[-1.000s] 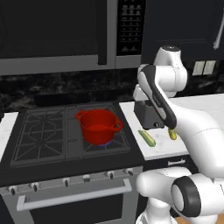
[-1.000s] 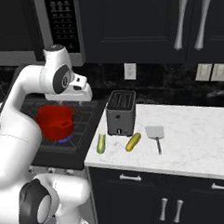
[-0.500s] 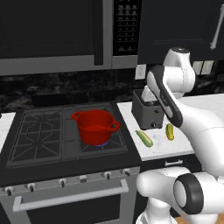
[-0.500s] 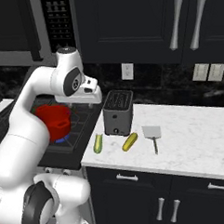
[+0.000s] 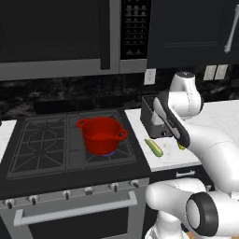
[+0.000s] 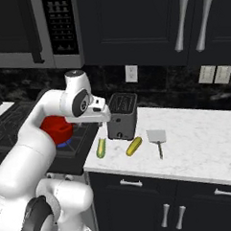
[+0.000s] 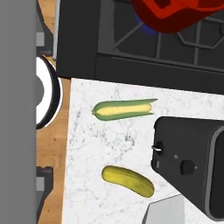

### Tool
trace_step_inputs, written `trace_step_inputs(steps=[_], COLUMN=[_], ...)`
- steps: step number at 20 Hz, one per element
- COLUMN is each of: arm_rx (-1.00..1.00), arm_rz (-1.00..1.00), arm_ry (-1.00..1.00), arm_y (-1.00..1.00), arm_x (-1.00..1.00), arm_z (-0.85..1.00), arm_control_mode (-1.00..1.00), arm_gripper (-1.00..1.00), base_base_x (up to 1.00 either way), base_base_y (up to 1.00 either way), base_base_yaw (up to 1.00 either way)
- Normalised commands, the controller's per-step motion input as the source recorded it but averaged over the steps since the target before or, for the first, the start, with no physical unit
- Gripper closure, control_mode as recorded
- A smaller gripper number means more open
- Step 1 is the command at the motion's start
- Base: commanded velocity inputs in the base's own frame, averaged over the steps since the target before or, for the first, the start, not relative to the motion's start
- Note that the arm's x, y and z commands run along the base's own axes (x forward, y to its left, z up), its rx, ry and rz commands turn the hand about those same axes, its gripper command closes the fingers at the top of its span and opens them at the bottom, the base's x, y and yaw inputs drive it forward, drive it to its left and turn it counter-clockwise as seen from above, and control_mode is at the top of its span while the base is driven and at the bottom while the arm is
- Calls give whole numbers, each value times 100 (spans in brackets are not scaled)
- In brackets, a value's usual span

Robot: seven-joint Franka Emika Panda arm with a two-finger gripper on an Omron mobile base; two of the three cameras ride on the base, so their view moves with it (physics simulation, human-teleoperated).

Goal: Put the corn and cucumber in the pot. Retrieve the spatula and lightly stir the vegetables in the pot.

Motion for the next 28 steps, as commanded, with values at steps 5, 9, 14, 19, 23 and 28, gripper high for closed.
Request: trace_step_inputs(steps=[5, 9, 14, 19, 23, 28], arm_rx=[-5, 0, 0, 0, 0, 0], arm_rz=[0, 0, 0, 0, 0, 0], arm_ry=[0, 0, 0, 0, 0, 0], arm_y=[0, 0, 0, 0, 0, 0], arm_x=[0, 0, 1, 19, 35, 37], arm_z=[-77, -58, -52, -54, -39, -26], arm_control_mode=[-100, -100, -100, -100, -100, -100], arm_gripper=[-100, -100, -100, -100, -100, -100], base_base_x=[0, 0, 0, 0, 0, 0], base_base_y=[0, 0, 0, 0, 0, 0], base_base_yaw=[0, 0, 0, 0, 0, 0])
